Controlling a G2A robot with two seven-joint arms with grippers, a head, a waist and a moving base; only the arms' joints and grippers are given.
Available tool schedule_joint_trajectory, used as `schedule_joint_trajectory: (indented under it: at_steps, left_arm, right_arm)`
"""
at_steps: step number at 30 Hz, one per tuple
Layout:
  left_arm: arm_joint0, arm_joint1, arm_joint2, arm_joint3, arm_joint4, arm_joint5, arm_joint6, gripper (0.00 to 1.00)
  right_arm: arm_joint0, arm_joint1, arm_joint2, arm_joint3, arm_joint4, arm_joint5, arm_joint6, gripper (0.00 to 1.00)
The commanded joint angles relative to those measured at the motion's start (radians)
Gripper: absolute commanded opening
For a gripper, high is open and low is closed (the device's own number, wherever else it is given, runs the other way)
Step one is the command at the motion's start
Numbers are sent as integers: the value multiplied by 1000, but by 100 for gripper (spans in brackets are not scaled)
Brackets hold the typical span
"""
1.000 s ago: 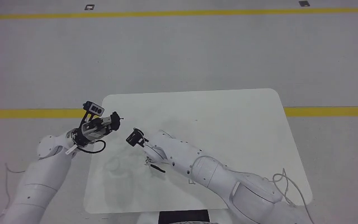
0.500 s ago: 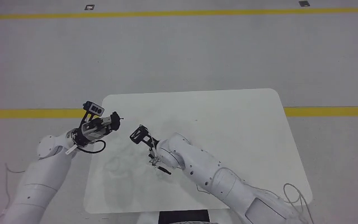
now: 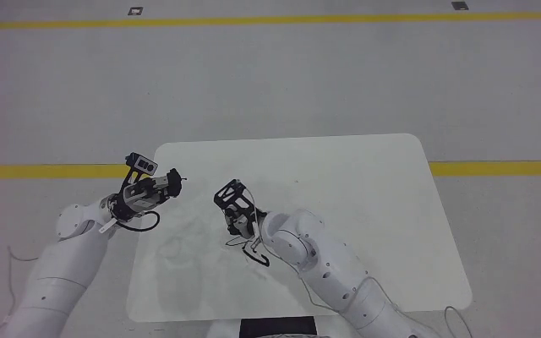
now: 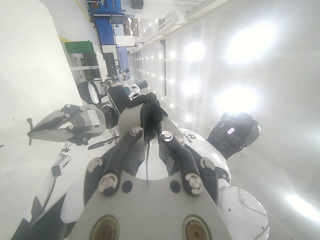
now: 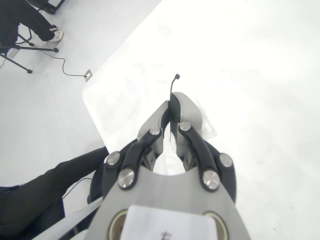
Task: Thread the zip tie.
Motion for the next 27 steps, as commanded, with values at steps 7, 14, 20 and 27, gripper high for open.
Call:
schedule_joint_trajectory:
  at_steps: [7, 14, 20, 27]
  left_arm:
    - [0, 0, 0, 0, 0, 0, 0, 0]
    - [15, -14, -15, -21, 15, 0, 49, 0]
    - [24, -63, -62, 19, 23, 0, 0, 0]
    - [18, -135, -85, 57, 84, 0, 0, 0]
  right_arm:
    - [0, 0, 0, 0, 0, 0, 0, 0]
    - [-58, 2, 56, -58, 37, 75, -294, 0]
    - [-155, 0, 88, -92, 130, 102, -635, 0]
    - [-157, -9, 72, -75, 195, 56, -823, 0]
